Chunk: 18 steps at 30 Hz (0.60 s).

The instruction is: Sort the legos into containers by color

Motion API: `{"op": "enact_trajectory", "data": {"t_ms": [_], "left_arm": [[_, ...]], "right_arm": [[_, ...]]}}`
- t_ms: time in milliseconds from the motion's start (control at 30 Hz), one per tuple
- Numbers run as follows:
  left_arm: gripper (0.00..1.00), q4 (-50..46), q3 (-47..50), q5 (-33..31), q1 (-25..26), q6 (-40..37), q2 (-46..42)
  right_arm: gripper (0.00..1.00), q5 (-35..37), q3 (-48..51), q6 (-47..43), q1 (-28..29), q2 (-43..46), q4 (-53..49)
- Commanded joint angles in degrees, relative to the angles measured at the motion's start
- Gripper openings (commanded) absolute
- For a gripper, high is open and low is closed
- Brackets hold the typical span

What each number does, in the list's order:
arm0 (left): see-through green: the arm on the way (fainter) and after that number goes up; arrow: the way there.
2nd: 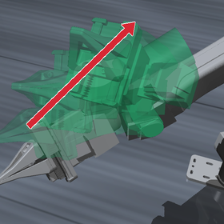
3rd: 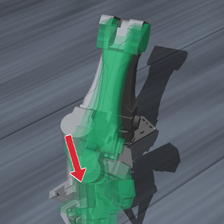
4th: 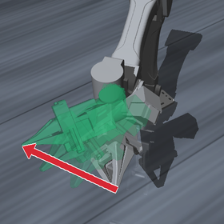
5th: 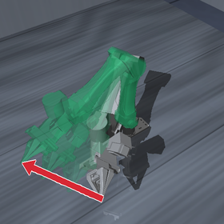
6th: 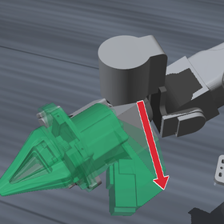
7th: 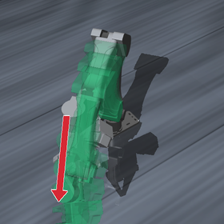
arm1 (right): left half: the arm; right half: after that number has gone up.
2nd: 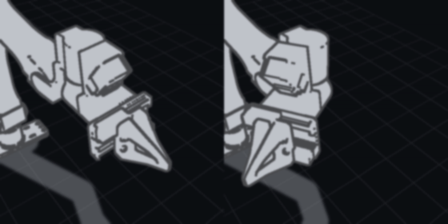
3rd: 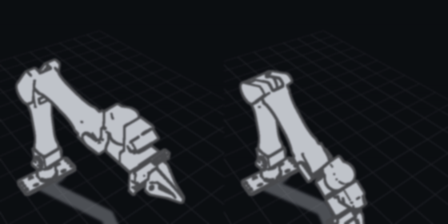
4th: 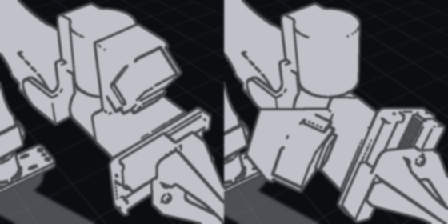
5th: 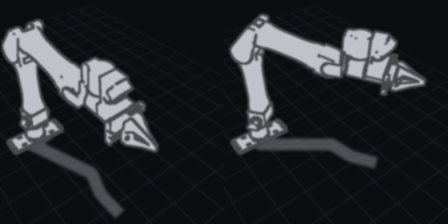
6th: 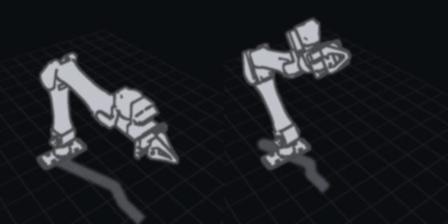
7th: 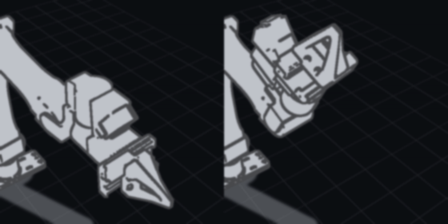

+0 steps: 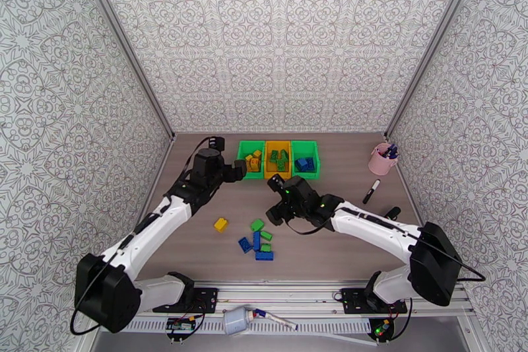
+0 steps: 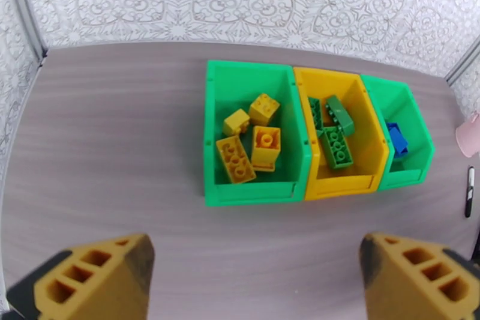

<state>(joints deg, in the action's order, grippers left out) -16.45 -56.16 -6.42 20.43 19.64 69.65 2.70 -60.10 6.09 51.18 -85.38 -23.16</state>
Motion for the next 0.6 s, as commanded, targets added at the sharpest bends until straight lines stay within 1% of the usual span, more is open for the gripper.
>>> {"op": "enact_trajectory", "data": {"t_ms": [0, 167, 333, 433, 567], "left_arm": [[0.98, -5.49, 2.73, 2.05, -2.66, 1.81, -3.28], [0.99, -6.83, 4.13, 2.89, -5.29, 1.76, -5.31], [0.99, -6.36, 4.13, 3.08, -5.71, 1.38, -4.40], [0.99, -6.12, 4.13, 3.60, -5.66, 1.15, -3.78], [0.99, -6.15, 4.13, 4.09, -5.57, 0.68, -3.29]], "right_arm": [[0.91, 2.93, -3.76, -0.38, 3.08, -3.25, -8.56], [0.91, 2.95, -7.45, 0.74, 6.41, -9.22, -12.36], [0.87, 2.48, -11.33, 0.60, 8.54, -15.51, -15.11], [0.81, 1.69, -14.26, 2.16, 8.76, -19.02, -17.32], [0.72, 0.51, -15.68, 2.22, 8.76, -21.92, -17.56]]}}
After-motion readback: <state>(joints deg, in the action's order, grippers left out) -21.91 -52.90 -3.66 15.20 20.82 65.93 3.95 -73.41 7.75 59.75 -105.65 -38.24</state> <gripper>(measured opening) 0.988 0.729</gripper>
